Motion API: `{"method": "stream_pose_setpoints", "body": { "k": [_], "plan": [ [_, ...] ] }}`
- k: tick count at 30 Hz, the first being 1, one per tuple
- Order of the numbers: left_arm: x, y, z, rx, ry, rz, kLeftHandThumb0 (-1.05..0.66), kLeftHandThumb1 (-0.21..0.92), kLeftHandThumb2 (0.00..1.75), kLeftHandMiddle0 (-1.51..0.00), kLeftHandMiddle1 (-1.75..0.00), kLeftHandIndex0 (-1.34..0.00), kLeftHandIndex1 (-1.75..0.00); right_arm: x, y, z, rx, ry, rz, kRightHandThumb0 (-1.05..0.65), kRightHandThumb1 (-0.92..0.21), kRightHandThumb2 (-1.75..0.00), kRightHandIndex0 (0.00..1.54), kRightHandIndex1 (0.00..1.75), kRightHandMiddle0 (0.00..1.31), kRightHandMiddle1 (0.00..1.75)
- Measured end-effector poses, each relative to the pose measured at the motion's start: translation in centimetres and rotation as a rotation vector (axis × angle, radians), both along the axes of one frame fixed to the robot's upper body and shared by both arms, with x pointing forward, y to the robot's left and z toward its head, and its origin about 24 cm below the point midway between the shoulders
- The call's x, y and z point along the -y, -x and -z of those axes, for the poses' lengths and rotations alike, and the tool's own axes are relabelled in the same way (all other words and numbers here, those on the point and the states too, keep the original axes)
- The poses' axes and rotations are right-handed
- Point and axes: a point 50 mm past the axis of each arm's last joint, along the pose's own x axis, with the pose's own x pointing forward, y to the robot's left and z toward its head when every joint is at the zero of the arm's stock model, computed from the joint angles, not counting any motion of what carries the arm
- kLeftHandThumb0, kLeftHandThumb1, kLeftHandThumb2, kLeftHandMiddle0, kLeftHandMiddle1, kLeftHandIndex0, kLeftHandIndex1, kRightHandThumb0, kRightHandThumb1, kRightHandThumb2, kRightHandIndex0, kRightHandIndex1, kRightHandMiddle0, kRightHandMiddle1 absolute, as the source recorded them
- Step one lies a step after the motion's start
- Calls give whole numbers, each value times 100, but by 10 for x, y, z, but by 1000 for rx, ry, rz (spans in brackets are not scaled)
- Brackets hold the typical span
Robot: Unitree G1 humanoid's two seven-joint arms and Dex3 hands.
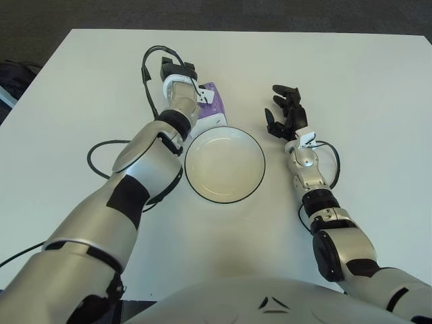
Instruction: Put the tissue paper into the plate.
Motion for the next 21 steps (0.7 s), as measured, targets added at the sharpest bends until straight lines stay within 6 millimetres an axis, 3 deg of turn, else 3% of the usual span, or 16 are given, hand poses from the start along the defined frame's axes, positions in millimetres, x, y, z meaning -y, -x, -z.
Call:
{"method": "stream_pose_setpoints", "body": {
  "k": [21],
  "plan": [
    [-9, 0, 1, -4, -31, -16, -105, 92, 99, -3, -1, 0, -13, -1, 0, 0, 0, 2, -12, -45, -63, -76, 35, 76, 0, 107]
  ]
}}
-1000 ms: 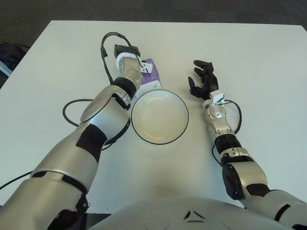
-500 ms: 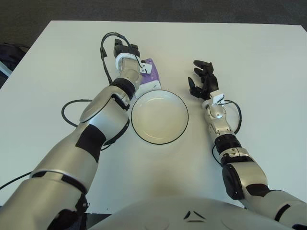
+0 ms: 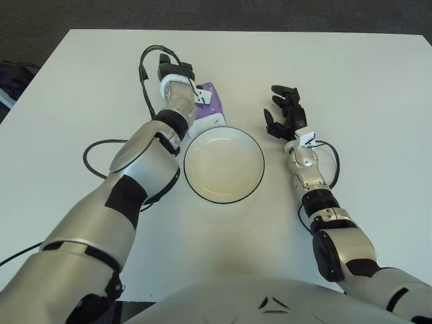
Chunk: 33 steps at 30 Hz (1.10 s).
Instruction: Put the tissue paper into the plate.
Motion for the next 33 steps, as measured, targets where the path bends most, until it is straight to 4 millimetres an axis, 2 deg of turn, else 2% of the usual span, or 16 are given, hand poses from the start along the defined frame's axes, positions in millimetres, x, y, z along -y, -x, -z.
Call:
{"method": "stream_pose_setpoints", "body": {
  "k": [17, 25, 33],
  "plan": [
    [-13, -1, 0, 8, -2, -8, -105, 92, 91, -4, -1, 0, -20, 0, 0, 0, 1, 2, -7, -48, -62, -77, 33, 77, 0, 109],
    [-23, -2, -9, 9, 24, 159, -101, 92, 74, 0, 0, 0, -23, -1, -1, -1, 7, 2, -9, -50, -62, -77, 34, 76, 0, 109],
    [-43, 2, -6, 26, 36, 301, -99, 92, 52, 0, 0, 0, -27, 0, -1, -1, 6, 3, -7, -52, -62, -76, 36, 76, 0, 111]
  ]
}}
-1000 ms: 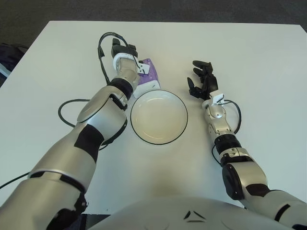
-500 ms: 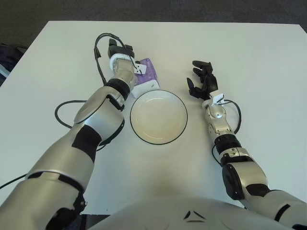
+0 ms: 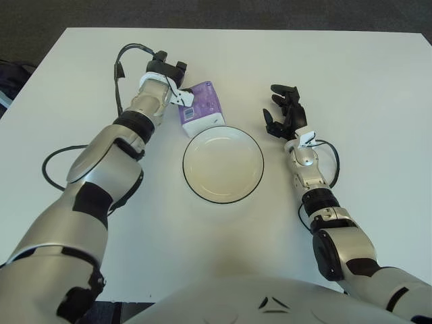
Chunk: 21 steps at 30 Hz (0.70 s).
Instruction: Put the tissue paper into the plate.
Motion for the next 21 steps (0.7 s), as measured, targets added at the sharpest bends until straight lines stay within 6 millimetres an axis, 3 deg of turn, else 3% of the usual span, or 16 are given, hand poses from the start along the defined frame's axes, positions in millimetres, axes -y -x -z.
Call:
{"method": "stream_pose_setpoints", "body": {
  "k": [9, 21],
  "plan": [
    [-18, 4, 2, 87, -63, 96, -95, 92, 34, -2, -1, 0, -42, 0, 0, 1, -2, 0, 1, -51, -61, -77, 36, 76, 0, 112],
    [-38, 7, 12, 91, -192, 97, -93, 92, 30, -3, -1, 0, -49, 0, -1, 0, 0, 0, 3, -51, -61, -77, 35, 75, 0, 111]
  ]
}}
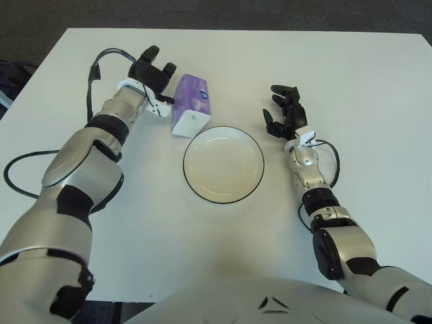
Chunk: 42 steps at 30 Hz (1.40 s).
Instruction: Put the tissue paper into the plate.
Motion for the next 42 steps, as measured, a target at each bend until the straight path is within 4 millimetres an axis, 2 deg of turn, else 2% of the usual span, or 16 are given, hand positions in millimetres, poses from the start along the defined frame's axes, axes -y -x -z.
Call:
{"method": "stream_pose_setpoints", "body": {
  "k": [16, 31, 42],
  "plan": [
    [-7, 3, 7, -8, -48, 5, -95, 92, 25, -5, -1, 0, -58, 0, -1, 0, -2, -1, 4, -49, -60, -77, 36, 75, 0, 111],
    [-22, 10, 4, 97, -191, 163, -90, 92, 41, -3, -1, 0, -52, 0, -2, -1, 1, 0, 3, -50, -61, -77, 37, 75, 0, 111],
    [-26, 12, 4, 96, -192, 189, -88, 92, 40, -3, 0, 0, -58, -1, -3, -1, 1, 0, 1, -49, -61, -78, 38, 75, 0, 112]
  ]
}}
